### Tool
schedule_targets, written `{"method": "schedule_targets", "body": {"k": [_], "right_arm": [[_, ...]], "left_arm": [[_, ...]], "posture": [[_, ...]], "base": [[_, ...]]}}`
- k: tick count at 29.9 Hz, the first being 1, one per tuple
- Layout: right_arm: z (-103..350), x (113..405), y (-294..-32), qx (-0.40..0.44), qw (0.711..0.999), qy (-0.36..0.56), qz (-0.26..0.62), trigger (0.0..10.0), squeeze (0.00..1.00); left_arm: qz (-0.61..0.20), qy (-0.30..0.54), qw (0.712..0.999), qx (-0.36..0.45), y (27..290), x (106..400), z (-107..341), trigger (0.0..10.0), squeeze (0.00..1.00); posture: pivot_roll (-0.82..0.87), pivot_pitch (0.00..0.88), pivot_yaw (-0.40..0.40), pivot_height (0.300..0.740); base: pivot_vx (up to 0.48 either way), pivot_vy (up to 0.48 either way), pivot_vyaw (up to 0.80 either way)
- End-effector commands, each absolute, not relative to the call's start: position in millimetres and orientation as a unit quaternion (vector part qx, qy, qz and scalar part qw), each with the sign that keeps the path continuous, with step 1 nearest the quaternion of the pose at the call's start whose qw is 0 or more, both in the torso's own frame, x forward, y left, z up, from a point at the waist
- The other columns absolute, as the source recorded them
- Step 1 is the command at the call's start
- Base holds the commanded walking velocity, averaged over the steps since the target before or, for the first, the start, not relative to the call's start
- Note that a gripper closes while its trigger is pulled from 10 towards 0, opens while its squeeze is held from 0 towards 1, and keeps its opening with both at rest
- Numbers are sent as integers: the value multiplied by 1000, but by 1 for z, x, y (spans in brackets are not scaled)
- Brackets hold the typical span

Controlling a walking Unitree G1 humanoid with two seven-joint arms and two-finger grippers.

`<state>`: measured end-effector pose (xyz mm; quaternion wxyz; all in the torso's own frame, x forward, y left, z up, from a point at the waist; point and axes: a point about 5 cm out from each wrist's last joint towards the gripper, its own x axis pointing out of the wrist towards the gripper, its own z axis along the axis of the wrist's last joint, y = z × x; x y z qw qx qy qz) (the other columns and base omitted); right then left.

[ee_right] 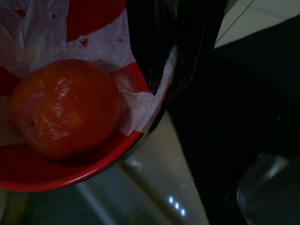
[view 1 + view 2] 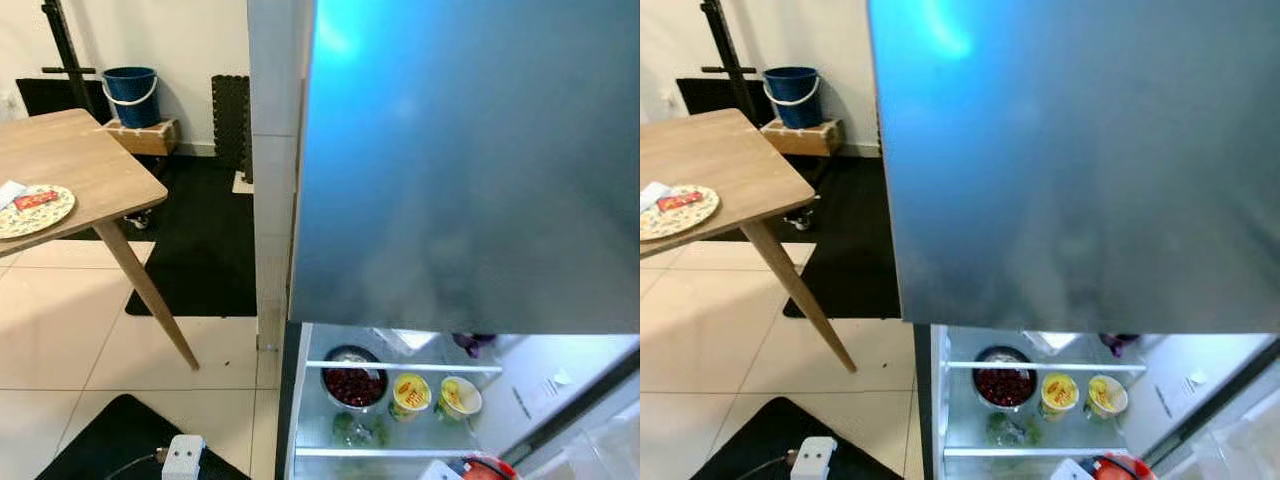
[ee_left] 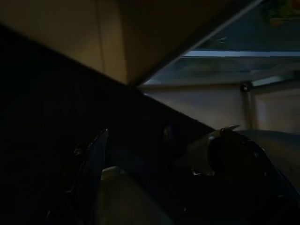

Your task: Restocking fridge

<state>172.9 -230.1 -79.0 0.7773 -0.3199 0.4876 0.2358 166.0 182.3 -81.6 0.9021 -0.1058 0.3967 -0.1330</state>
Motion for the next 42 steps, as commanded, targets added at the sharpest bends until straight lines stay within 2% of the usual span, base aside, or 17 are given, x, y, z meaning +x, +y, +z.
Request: {"method": "schedule_targets", "body": {"k": [1, 8, 14, 23, 28, 35, 36, 37, 39, 42], "right_arm": [[-73, 187, -223, -333, 785, 457, 255, 10000, 0], [-62, 210, -210, -352, 781, 421, 298, 10000, 0], [-56, 218, -212, -368, 776, 412, 305, 10000, 0], [-53, 221, -224, -372, 777, 423, 282, 10000, 0], [-47, 230, -224, -373, 784, 411, 278, 10000, 0], [-42, 238, -214, -393, 773, 383, 317, 10000, 0], [-42, 238, -214, -393, 773, 383, 317, 10000, 0], [-41, 240, -209, -392, 772, 378, 327, 10000, 0], [-41, 241, -204, -393, 770, 372, 339, 10000, 0], [-40, 243, -197, -396, 766, 364, 351, 10000, 0]], "left_arm": [[-159, 382, 905, -99, 175, 173, -78, 10000, 0], [-209, 356, 909, -51, 176, 184, -69, 10000, 0], [-249, 340, 907, -27, 175, 189, -64, 10000, 0], [-268, 325, 907, -15, 175, 194, -60, 10000, 0], [-358, 313, 879, 20, 163, 196, -54, 10000, 0], [-485, 282, 827, 37, 151, 194, -41, 10000, 0], [-485, 282, 827, 37, 151, 194, -41, 10000, 0], [-532, 283, 797, 42, 148, 186, -38, 10000, 0], [-568, 285, 770, 48, 145, 179, -35, 10000, 0], [-587, 285, 755, 55, 143, 175, -32, 10000, 0]], "posture": [[-89, 10, -71, 740], [-82, 16, -73, 740], [-79, 20, -73, 740], [-61, 40, -71, 740], [-74, 46, -75, 740], [-79, 46, -66, 740], [-79, 46, -66, 740], [-73, 42, -67, 740], [-71, 43, -66, 740], [-66, 39, -68, 740]], "base": [[0, 0, 0], [0, 0, 0], [0, 0, 0], [0, -439, 0], [0, 0, 0], [0, 0, 0], [0, 0, 0], [0, 0, 0], [0, 0, 0], [0, 0, 0]]}}
